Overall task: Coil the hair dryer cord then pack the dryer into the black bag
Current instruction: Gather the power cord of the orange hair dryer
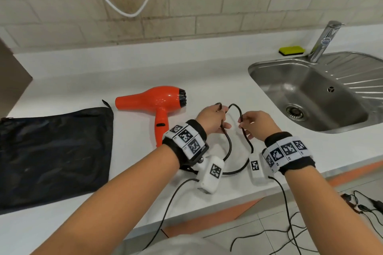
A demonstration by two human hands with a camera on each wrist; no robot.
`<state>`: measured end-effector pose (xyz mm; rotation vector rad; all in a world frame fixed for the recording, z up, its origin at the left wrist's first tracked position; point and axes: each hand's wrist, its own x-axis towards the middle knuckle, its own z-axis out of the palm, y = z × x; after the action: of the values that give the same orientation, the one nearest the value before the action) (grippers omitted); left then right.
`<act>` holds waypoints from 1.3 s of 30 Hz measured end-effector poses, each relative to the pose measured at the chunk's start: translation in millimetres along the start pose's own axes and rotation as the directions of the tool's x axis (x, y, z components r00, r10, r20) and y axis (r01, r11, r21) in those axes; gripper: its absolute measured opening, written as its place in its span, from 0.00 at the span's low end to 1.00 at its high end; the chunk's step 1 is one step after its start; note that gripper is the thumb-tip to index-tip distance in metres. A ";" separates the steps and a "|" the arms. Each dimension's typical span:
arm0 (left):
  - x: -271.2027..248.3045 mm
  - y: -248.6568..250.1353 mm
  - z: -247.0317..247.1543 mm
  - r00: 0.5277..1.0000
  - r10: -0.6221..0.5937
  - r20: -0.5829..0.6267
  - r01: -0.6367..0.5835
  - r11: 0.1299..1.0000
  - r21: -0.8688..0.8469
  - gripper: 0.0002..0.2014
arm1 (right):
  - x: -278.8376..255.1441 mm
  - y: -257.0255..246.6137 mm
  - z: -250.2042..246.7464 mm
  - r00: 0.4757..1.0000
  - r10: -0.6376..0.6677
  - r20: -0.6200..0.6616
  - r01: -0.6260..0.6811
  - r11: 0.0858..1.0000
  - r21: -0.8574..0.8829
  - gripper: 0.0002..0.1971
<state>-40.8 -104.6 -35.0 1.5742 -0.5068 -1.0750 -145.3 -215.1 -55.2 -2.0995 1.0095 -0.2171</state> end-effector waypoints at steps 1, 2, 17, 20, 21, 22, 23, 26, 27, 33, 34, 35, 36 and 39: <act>-6.2 1.9 -3.2 0.998 0.063 0.003 -0.063 0.998 0.007 0.12 | 0.3 -0.7 -2.0 0.999 -0.013 -0.052 0.015 0.999 0.039 0.05; -11.8 3.3 -6.2 0.994 0.110 0.009 -0.110 0.994 0.017 0.14 | 0.5 -1.6 -4.1 0.994 -0.029 -0.108 0.037 0.996 0.078 0.05; -19.9 12.3 -23.1 0.995 0.097 -0.012 -0.093 0.972 0.217 0.26 | -23.2 -50.6 16.7 0.862 -0.505 0.050 0.508 0.859 -0.073 0.06; -14.7 12.4 -28.3 0.992 0.114 -0.047 -0.098 0.962 0.256 0.20 | -20.6 -48.9 17.7 0.898 -0.433 0.080 0.438 0.897 -0.060 0.07; -15.6 13.3 -30.7 0.992 0.116 -0.045 -0.101 0.961 0.256 0.19 | -18.7 -47.2 15.9 0.908 -0.412 0.080 0.417 0.907 -0.056 0.07; -17.2 14.8 -33.3 0.992 0.123 -0.031 -0.112 0.962 0.249 0.19 | -16.6 -44.7 13.2 0.917 -0.393 0.074 0.397 0.916 -0.062 0.06; -18.1 16.5 -36.6 0.990 0.139 -0.015 -0.130 0.958 0.256 0.19 | -15.0 -42.0 9.9 0.922 -0.383 0.058 0.387 0.919 -0.072 0.05; -17.8 23.2 -52.1 0.974 0.219 -0.057 -0.188 0.923 0.336 0.20 | -8.7 -27.3 -3.2 0.934 -0.354 -0.043 0.346 0.929 -0.129 0.09; -16.0 24.4 -58.6 0.967 0.240 -0.086 -0.201 0.926 0.320 0.20 | -7.2 -20.1 -8.1 0.941 -0.328 -0.087 0.312 0.937 -0.157 0.11; -2.0 22.9 -77.7 0.956 0.204 -0.209 -0.183 0.976 0.115 0.15 | -7.8 13.1 -34.3 0.955 -0.212 -0.209 0.081 0.861 -0.502 0.13; 0.1 21.9 -76.6 0.954 0.203 -0.219 -0.185 0.978 0.101 0.15 | -9.8 15.2 -35.2 0.955 -0.211 -0.210 0.083 0.866 -0.494 0.13; 2.2 21.0 -74.7 0.955 0.196 -0.221 -0.182 0.980 0.082 0.14 | -11.9 15.6 -35.2 0.952 -0.220 -0.211 0.098 0.877 -0.471 0.13; 3.7 20.0 -72.3 0.959 0.182 -0.215 -0.173 0.983 0.059 0.14 | -14.8 14.2 -34.2 0.950 -0.235 -0.206 0.125 0.890 -0.439 0.12; 6.7 16.8 -61.7 0.981 0.093 -0.169 -0.097 0.995 -0.020 0.15 | -23.8 3.4 -27.0 0.935 -0.321 -0.153 0.253 0.903 -0.348 0.11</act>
<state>18.0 -81.6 -23.3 1.5833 -0.4454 -0.8651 -175.4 -214.7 -35.2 -2.5726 0.8924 -0.4537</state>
